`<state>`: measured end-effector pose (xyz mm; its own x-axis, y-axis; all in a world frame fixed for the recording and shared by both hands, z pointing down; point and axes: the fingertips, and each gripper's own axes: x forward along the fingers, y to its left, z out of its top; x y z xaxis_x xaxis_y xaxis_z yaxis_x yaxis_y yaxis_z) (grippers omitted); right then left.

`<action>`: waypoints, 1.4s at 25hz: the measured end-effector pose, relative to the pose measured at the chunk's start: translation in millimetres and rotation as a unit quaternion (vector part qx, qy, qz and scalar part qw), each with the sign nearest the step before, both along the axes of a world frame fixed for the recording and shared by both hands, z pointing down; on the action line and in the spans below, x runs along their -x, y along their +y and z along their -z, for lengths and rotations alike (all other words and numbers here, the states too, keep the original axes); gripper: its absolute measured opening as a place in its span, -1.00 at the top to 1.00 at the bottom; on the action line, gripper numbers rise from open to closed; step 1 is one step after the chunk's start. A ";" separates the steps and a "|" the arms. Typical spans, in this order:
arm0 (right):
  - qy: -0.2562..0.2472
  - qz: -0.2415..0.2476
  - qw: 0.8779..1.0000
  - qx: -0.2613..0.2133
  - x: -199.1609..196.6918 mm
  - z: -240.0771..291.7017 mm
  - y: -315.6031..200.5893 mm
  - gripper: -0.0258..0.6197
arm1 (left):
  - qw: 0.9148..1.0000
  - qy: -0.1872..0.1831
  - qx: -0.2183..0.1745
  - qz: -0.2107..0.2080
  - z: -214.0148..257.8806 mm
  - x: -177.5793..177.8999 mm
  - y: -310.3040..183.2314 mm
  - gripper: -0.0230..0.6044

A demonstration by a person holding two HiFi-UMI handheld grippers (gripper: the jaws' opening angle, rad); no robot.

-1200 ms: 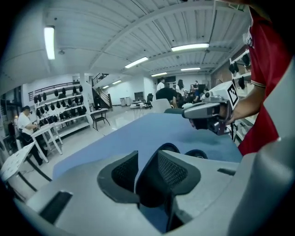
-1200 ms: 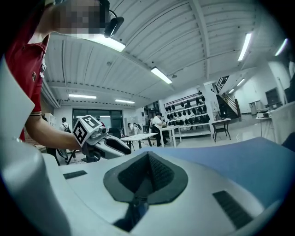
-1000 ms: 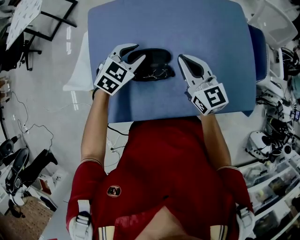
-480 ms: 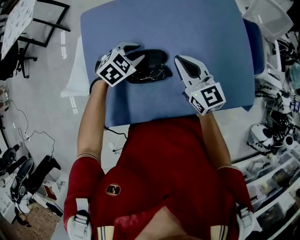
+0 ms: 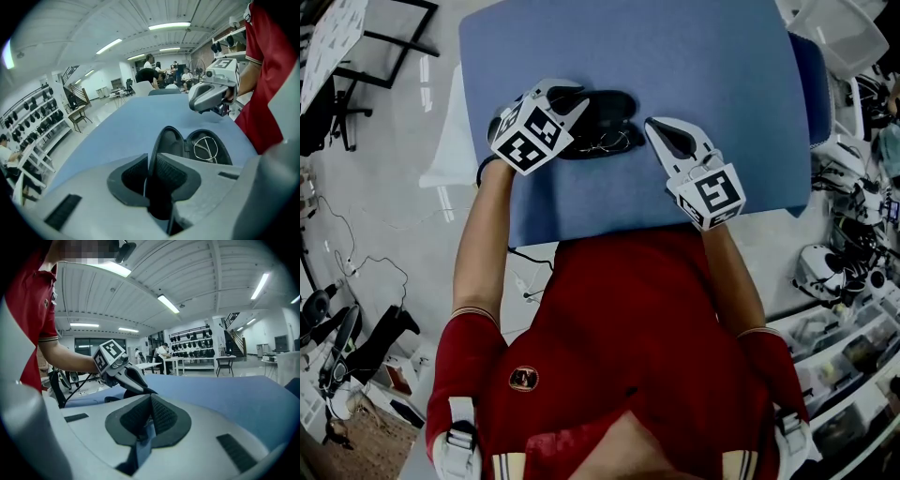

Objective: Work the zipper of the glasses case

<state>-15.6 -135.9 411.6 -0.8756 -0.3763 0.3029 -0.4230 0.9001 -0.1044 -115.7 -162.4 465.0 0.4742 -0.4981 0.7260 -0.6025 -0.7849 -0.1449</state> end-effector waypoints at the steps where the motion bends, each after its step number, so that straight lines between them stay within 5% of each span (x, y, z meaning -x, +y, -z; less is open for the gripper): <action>1: 0.003 0.003 1.000 0.002 -2.2 -2.7 2.8 0.93 | 1.000 0.000 -0.004 0.000 2.0 -1.7 1.3 0.73; 17: 0.070 0.063 0.996 0.005 -1.9 -34.3 45.1 0.93 | 0.997 -0.008 -0.070 0.019 28.1 -8.4 22.8 0.73; 35: 0.085 0.052 0.995 0.007 6.9 -46.3 46.1 0.88 | 0.993 0.009 -0.119 0.021 48.7 -24.7 74.7 0.70</action>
<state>-22.4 -89.8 457.9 -0.8455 -0.2802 0.4545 -0.3395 0.9391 -0.0526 -90.9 -87.6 416.4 0.4616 -0.6739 0.5769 -0.6379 -0.7041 -0.3120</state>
